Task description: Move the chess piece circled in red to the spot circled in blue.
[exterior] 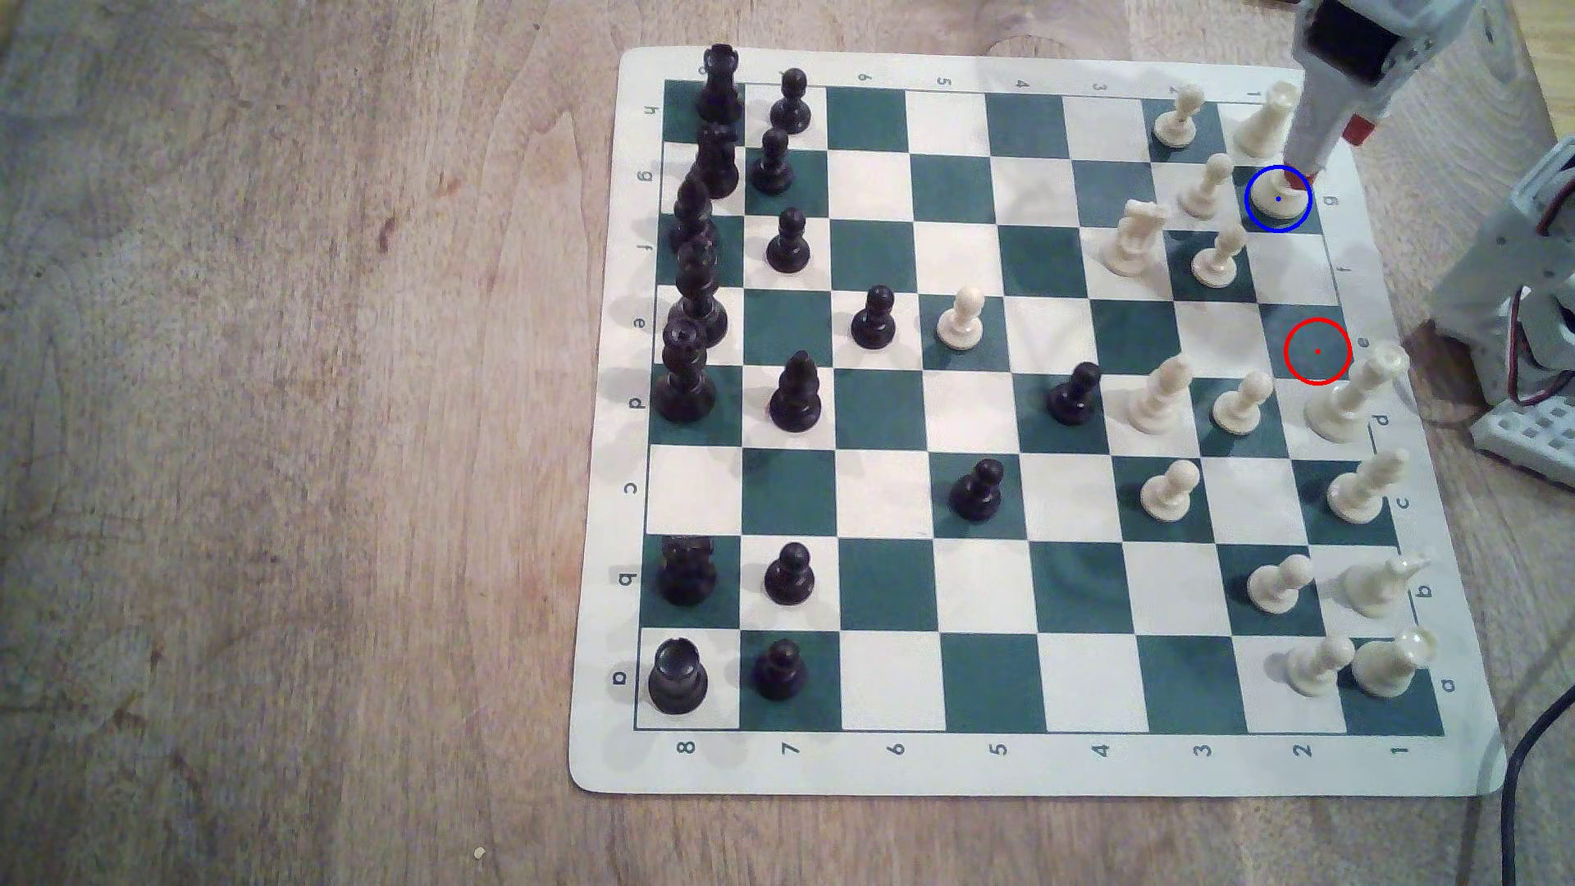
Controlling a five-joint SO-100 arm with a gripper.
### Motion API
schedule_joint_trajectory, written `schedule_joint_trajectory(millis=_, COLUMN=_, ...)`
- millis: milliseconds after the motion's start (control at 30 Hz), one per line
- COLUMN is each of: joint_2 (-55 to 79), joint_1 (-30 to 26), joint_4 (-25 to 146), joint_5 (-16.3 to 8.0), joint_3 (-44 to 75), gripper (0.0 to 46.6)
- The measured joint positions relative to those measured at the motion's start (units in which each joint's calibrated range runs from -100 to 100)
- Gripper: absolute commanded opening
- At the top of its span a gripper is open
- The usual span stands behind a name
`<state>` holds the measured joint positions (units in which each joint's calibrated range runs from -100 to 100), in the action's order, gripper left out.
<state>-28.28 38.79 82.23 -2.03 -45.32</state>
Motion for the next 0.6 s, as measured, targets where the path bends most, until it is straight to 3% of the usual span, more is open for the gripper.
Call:
schedule_joint_trajectory(millis=233, joint_2=-11.7, joint_1=-4.3, joint_4=8.4, joint_5=0.4, joint_3=-1.4, gripper=22.8)
schedule_joint_trajectory(millis=400, joint_2=-18.0, joint_1=-13.0, joint_4=13.1, joint_5=-1.7, joint_3=-1.4, gripper=24.8)
schedule_joint_trajectory(millis=467, joint_2=-19.9, joint_1=-15.2, joint_4=13.1, joint_5=-3.1, joint_3=-1.4, gripper=29.3)
schedule_joint_trajectory(millis=500, joint_2=-22.0, joint_1=-20.4, joint_4=12.3, joint_5=-4.1, joint_3=-1.7, gripper=30.6)
schedule_joint_trajectory(millis=600, joint_2=-25.3, joint_1=-25.0, joint_4=10.3, joint_5=-6.4, joint_3=-3.7, gripper=29.6)
